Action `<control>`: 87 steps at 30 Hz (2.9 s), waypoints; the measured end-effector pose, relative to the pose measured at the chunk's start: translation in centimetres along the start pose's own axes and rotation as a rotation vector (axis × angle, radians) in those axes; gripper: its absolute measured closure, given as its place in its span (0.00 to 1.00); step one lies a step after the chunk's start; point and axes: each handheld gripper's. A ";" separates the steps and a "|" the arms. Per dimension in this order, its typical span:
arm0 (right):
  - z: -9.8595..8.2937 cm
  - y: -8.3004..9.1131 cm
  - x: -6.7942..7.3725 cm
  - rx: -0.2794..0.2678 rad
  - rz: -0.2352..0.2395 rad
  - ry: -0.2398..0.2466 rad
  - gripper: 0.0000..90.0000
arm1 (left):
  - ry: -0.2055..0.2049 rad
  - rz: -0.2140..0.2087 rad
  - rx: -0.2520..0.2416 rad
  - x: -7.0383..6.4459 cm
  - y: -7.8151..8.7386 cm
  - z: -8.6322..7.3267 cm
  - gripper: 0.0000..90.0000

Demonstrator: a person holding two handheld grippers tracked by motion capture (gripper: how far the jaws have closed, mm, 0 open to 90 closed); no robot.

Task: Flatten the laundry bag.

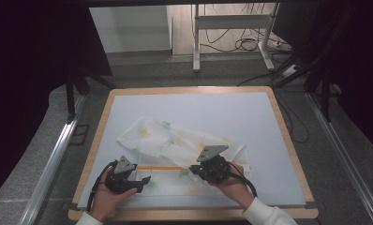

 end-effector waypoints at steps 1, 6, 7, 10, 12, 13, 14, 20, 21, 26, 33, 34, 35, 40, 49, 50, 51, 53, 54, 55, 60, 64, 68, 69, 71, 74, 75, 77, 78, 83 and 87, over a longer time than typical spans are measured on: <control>0.0 0.0 0.0 0.000 0.000 0.000 0.99 | 0.000 0.000 0.000 0.0 0.0 0.0 0.30; 0.3 0.3 -1.0 -0.018 -0.023 -0.012 0.99 | -0.001 -0.002 0.007 0.0 -0.1 0.0 0.30; 0.4 0.3 -1.1 -0.021 -0.026 -0.014 0.99 | -0.001 -0.004 0.008 0.0 -0.2 0.0 0.30; 0.5 0.4 -1.7 -0.028 -0.035 -0.024 0.99 | -0.002 -0.005 0.009 0.0 -0.2 0.0 0.30; 0.5 0.4 -2.0 -0.032 -0.040 -0.029 0.99 | -0.006 -0.005 0.014 0.0 -0.2 0.0 0.30; 0.5 0.4 -2.0 -0.032 -0.040 -0.029 0.99 | -0.006 -0.005 0.014 0.0 -0.2 0.0 0.30; 0.5 0.4 -2.2 -0.035 -0.044 -0.033 0.99 | -0.007 -0.006 0.017 0.0 -0.2 0.0 0.30; 0.6 0.4 -2.6 -0.037 -0.051 -0.044 0.99 | -0.008 -0.011 0.025 0.0 -0.4 0.0 0.30; 0.6 0.4 -2.7 -0.040 -0.052 -0.045 0.99 | -0.006 -0.014 0.028 0.0 -0.4 0.0 0.30; 0.9 0.5 -3.3 -0.052 -0.063 -0.058 0.99 | -0.001 -0.018 0.027 0.0 -0.5 0.0 0.30; 1.0 0.6 -3.9 -0.061 -0.075 -0.073 0.99 | -0.001 -0.016 0.030 -0.1 -0.6 -0.1 0.30; 1.0 0.6 -4.2 -0.064 -0.080 -0.083 0.99 | -0.001 -0.016 0.031 -0.1 -0.6 -0.1 0.30; 1.0 0.6 -4.4 -0.067 -0.085 -0.085 0.99 | -0.001 -0.016 0.031 -0.1 -0.6 -0.1 0.30; 1.0 0.6 -5.2 -0.076 -0.103 -0.108 0.99 | 0.004 -0.019 0.032 -0.1 -0.7 -0.1 0.30; 1.0 0.8 -6.7 -0.093 -0.137 -0.148 0.99 | -0.001 -0.021 0.039 -0.1 -0.7 -0.1 0.30; 1.0 0.8 -6.7 -0.093 -0.137 -0.148 0.99 | -0.001 -0.021 0.039 -0.1 -0.7 -0.1 0.30; 1.0 0.8 -6.9 -0.094 -0.139 -0.154 0.99 | -0.002 -0.021 0.040 -0.1 -0.7 -0.1 0.30; 0.9 0.9 -7.4 -0.099 -0.151 -0.168 0.99 | -0.002 -0.021 0.040 0.0 -0.7 -0.1 0.30; 0.9 0.9 -7.6 -0.100 -0.157 -0.169 0.99 | -0.002 -0.021 0.039 0.0 -0.7 -0.1 0.30; 0.9 0.9 -7.6 -0.100 -0.157 -0.169 0.99 | -0.002 -0.021 0.039 0.0 -0.7 -0.1 0.30; 0.7 0.8 -8.7 -0.105 -0.179 -0.202 0.99 | 0.000 -0.023 0.040 -0.1 -0.7 -0.1 0.30; 0.5 0.8 -9.5 -0.107 -0.192 -0.224 0.99 | 0.000 -0.024 0.040 -0.1 -0.7 -0.1 0.30; 0.2 0.7 -10.2 -0.108 -0.204 -0.239 0.99 | 0.000 -0.026 0.040 -0.1 -0.7 -0.1 0.30; 0.2 0.7 -10.2 -0.108 -0.204 -0.239 0.99 | 0.000 -0.026 0.040 -0.1 -0.7 -0.1 0.30; 0.2 0.7 -10.6 -0.108 -0.209 -0.247 0.99 | -0.002 -0.026 0.040 -0.1 -0.6 -0.1 0.30; 0.1 0.8 -11.4 -0.115 -0.219 -0.269 0.99 | -0.002 -0.026 0.040 -0.1 -0.6 -0.1 0.30; 0.1 0.9 -11.6 -0.117 -0.221 -0.274 0.99 | -0.002 -0.026 0.040 -0.1 -0.6 -0.1 0.30; 0.1 1.0 -11.9 -0.122 -0.226 -0.286 0.99 | -0.005 -0.025 0.041 -0.1 -0.6 -0.1 0.30; 0.1 1.0 -12.1 -0.123 -0.227 -0.290 0.99 | -0.001 -0.025 0.040 -0.1 -0.6 -0.1 0.30; -0.2 1.0 -13.1 -0.123 -0.243 -0.318 0.99 | -0.002 -0.026 0.041 -0.1 -0.6 -0.1 0.30; -0.6 0.9 -14.1 -0.121 -0.260 -0.345 0.99 | -0.001 -0.025 0.041 -0.1 -0.6 -0.1 0.30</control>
Point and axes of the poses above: each handheld gripper's, and its own axes: y roughly backward along the jaws, z roughly out of its top, x roughly to its left, and after that the axes turned 12 degrees about -z, right-handed
